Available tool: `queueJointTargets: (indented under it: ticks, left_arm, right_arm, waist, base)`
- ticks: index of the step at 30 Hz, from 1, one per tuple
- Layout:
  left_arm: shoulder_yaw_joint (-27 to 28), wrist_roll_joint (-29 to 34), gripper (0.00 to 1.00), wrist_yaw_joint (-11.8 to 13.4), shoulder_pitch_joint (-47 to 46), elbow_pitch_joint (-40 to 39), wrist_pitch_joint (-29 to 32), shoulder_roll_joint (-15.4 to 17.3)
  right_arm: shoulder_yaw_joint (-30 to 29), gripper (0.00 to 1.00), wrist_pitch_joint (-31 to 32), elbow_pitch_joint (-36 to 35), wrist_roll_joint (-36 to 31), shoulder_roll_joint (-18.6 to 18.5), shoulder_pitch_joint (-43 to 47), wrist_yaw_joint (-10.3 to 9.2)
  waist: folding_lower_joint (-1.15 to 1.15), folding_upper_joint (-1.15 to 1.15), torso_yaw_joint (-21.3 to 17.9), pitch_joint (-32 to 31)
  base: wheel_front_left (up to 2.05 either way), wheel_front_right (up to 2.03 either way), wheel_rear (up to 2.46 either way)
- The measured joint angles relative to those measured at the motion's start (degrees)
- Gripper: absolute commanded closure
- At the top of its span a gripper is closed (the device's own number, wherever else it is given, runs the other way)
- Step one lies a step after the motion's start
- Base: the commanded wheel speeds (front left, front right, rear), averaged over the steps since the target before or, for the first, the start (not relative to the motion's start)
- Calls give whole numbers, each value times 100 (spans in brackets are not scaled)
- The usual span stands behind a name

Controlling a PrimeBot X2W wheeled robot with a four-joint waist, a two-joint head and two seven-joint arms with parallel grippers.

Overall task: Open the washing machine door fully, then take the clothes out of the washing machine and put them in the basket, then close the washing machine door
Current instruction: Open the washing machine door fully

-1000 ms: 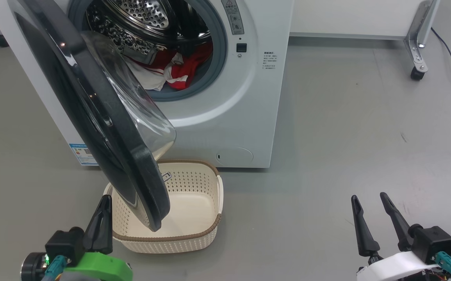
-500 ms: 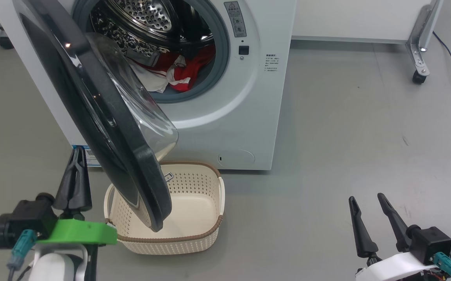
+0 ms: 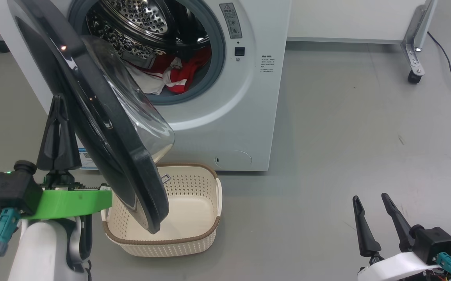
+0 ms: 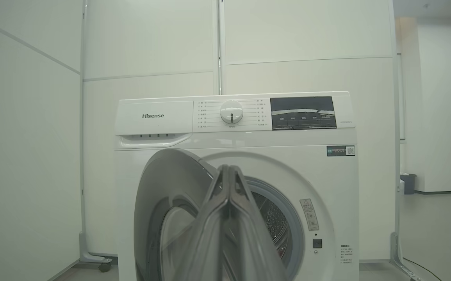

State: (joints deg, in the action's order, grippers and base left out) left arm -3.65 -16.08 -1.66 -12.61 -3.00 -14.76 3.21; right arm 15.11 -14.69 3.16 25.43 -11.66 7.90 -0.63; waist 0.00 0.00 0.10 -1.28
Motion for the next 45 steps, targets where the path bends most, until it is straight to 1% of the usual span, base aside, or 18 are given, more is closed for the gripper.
queueJointTargets:
  ticks: [4,7,11,12,18,20,21,25,33,42,45]
  left_arm:
    - [-102,55,100,-26,-118,-116,8,9]
    - [-342,109,100,-122,-166,-122,121,10]
    - [-599,109,100,-172,-167,-111,257,2]
    - [-654,109,100,-175,-167,-101,304,-4]
    - [-1013,92,100,-268,-152,152,628,-21]
    - [-1085,27,100,-268,-138,248,734,-31]
    - [-1103,8,100,-268,-117,286,783,-34]
    - [-1229,-271,100,-269,12,510,994,-54]
    - [-1501,-358,100,-269,162,864,1314,-55]
    - [-1562,-437,100,-258,262,1240,1511,-57]
    - [-1539,-517,100,-207,308,1404,1570,-58]
  right_arm:
    - [-15,0,0,3,-33,18,5,7]
    - [-19,0,0,10,-35,43,37,8]
    - [-19,0,0,41,-37,81,63,26]
    - [-19,0,0,43,-37,85,63,52]
    - [-34,0,0,66,-46,87,64,57]
    - [-38,0,0,73,-57,89,64,60]
    - [-34,0,0,81,-76,91,63,99]
    - [-66,0,0,88,-88,110,65,107]
    - [-101,0,0,112,-97,131,66,116]
    - [-119,0,0,146,-138,196,66,175]
    - [-127,0,0,158,-140,209,67,175]
  waist:
    - [0,0,-48,-3]
    - [0,0,-77,-3]
    - [0,0,-119,2]
    - [0,0,-131,4]
    - [0,0,-200,17]
    - [0,0,-225,21]
    - [0,0,-241,24]
    - [0,0,-293,35]
    - [0,0,-358,53]
    - [0,0,-461,89]
    - [0,0,-490,103]
  base:
    - [0,0,0]
    - [0,0,0]
    - [0,0,0]
    - [0,0,0]
    - [0,0,0]
    - [0,0,0]
    - [0,0,0]
    - [0,0,0]
    - [0,0,0]
    - [0,0,0]
    - [0,0,0]
